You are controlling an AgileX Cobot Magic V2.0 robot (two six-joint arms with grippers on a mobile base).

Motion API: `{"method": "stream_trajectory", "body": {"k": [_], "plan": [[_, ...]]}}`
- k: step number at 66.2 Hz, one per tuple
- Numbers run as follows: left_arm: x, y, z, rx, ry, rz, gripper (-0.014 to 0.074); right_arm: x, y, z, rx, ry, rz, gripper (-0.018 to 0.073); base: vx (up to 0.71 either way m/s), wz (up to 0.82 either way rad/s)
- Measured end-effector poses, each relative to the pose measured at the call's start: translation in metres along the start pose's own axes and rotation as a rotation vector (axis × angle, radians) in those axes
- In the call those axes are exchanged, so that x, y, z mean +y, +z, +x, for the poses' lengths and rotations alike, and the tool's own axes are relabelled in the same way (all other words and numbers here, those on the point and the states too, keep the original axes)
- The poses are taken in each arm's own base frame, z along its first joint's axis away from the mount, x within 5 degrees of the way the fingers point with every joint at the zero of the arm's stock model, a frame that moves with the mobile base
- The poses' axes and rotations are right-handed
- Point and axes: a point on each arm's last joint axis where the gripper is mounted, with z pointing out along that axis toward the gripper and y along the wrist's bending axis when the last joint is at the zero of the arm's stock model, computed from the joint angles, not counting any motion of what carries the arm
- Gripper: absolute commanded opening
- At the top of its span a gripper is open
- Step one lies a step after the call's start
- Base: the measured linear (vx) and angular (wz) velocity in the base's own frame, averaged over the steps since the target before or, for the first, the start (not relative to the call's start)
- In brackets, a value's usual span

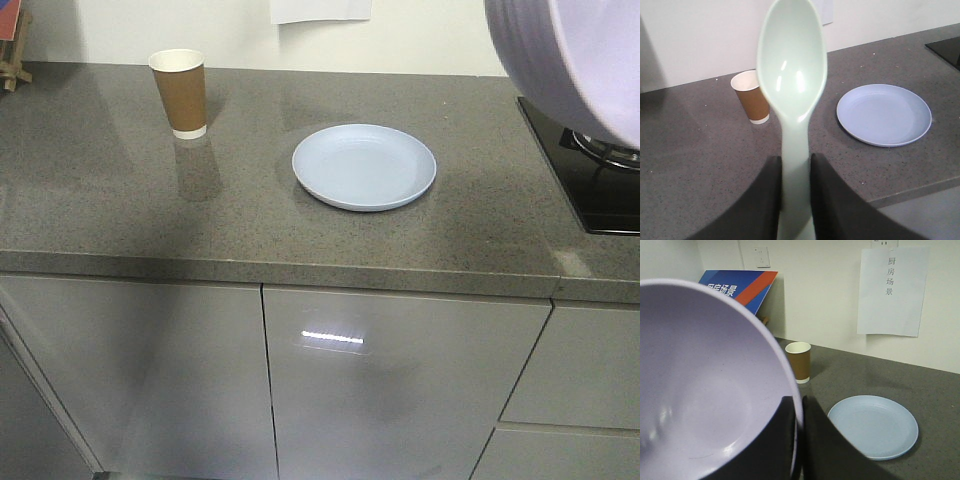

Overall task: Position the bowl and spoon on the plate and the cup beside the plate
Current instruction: 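Approach the blue plate while holding spoon and bowl aloft, then drive closer to the counter, centering the light blue plate ahead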

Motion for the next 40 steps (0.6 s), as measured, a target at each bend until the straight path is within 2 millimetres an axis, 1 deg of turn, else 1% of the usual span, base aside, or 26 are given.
{"method": "stream_trajectory", "body": {"k": [40], "plan": [[0.0000,0.0000,0.0000,0.000,0.000,0.000,-0.0006,0.0000,0.0000,0.0000,0.000,0.000,0.000,-0.0005,0.05,-0.02]]}}
